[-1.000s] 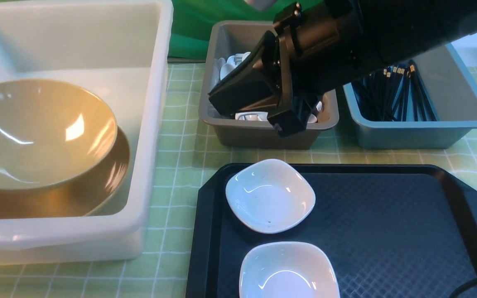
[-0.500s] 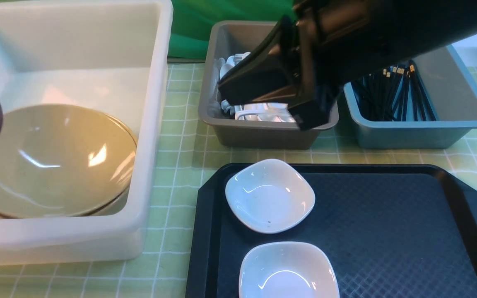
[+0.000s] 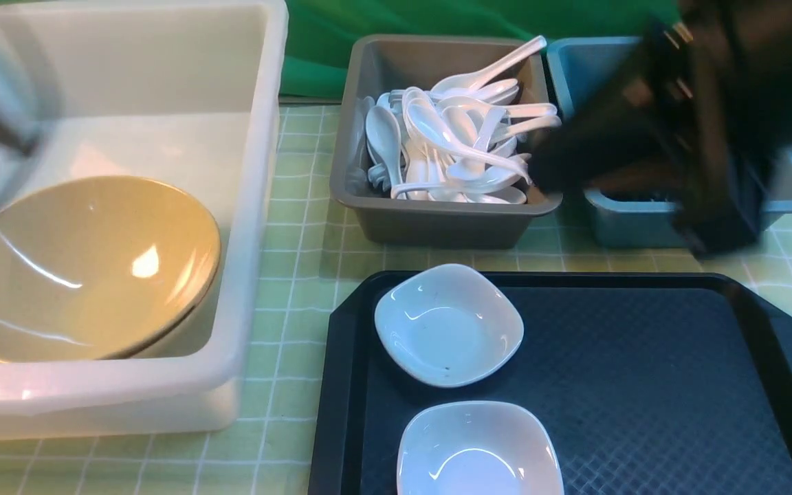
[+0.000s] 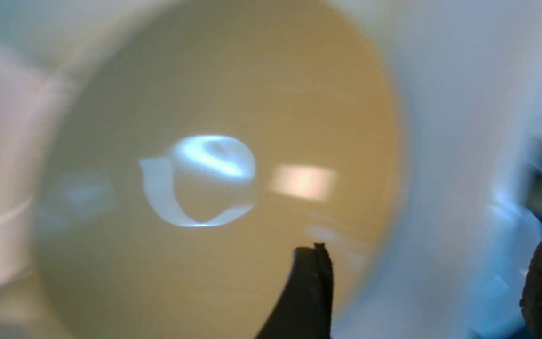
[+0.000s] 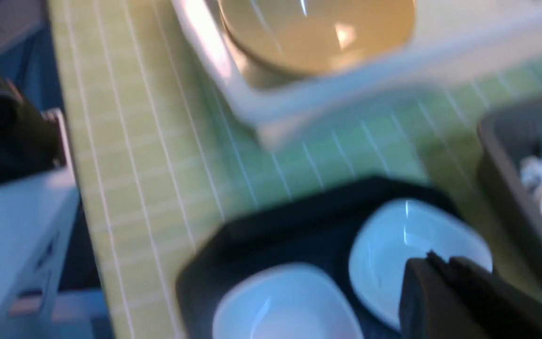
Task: On green table put chopsticks spoon bowls plates into blue grey white boxes.
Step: 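Grasp the small white bowl on the black tray by its rim with the left gripper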
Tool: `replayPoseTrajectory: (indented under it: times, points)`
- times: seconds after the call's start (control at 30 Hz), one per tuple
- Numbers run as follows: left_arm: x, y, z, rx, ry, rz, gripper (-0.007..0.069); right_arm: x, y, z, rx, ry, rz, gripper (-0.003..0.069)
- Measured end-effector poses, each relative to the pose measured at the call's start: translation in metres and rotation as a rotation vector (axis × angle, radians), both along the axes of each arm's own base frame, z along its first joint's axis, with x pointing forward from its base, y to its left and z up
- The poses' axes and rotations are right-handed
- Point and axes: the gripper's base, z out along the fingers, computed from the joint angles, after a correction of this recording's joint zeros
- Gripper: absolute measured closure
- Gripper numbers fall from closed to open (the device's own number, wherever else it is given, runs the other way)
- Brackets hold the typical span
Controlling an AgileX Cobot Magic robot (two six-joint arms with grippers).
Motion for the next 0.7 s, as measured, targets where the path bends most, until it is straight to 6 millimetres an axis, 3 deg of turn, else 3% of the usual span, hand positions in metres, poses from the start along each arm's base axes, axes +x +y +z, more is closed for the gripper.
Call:
replayPoseTrajectory:
  times: [0.03,0.13,0.27,0.3,0.47,0.7]
  points:
    - [-0.001,-0.014,0.001,-0.004,-0.007,-0.054,0.0095,-0.002,-0.002,-0.002,-0.006,0.003,-0.004,0.0605]
    - [-0.009,-0.09,-0.005,-0.038,-0.026,-0.324,0.0083,-0.018,-0.014,-0.017,-0.013,0.005,-0.03,0.0603]
    - [0.0,-0.143,-0.029,-0.018,-0.007,-0.474,0.0082,-0.028,-0.022,-0.023,0.002,-0.017,-0.046,0.0601]
    - [0.011,-0.164,-0.049,0.006,0.026,-0.523,0.0082,-0.033,-0.024,-0.023,0.008,-0.026,-0.047,0.0599]
    - [0.045,-0.204,-0.102,0.105,0.12,-0.724,0.0082,-0.037,-0.027,-0.02,0.014,-0.037,-0.047,0.0591]
    - [0.081,-0.224,-0.138,0.174,0.127,-0.944,0.0082,-0.039,-0.028,-0.022,-0.003,-0.016,-0.035,0.0582]
